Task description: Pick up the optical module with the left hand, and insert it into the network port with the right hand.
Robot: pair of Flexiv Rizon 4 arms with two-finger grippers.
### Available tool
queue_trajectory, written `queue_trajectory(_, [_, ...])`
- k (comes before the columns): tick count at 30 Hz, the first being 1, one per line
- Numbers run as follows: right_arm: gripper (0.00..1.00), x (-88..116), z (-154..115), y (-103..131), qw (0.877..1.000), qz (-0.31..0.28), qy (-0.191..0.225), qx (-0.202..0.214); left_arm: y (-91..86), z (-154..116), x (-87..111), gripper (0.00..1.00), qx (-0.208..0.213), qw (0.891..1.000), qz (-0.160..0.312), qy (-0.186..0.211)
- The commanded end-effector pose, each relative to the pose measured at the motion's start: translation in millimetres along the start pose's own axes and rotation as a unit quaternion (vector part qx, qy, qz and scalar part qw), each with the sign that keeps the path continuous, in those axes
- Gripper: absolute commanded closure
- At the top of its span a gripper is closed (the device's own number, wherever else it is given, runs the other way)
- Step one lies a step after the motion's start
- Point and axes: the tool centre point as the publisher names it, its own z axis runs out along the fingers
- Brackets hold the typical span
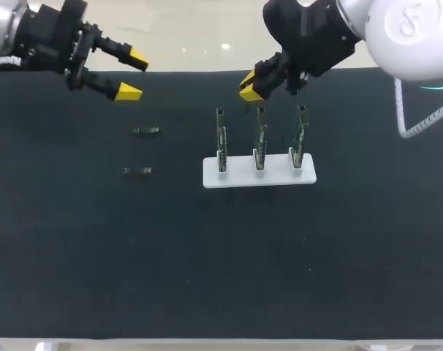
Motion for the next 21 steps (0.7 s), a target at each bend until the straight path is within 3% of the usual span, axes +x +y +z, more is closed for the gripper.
queue_trajectory(1, [1.0, -1.9, 2.1, -4.5, 1.0, -0.001, -0.003, 0.001, 4.0, 0.0, 0.3, 0.0, 0.005, 1.0, 0.002, -0.001])
queue_trajectory(21, [1.0, -3.4, 1.5, -4.1, 1.0, 0.009, -0.004, 0.004, 4.0, 0.0, 0.3, 0.0, 0.005, 1.0, 0.002, -0.001])
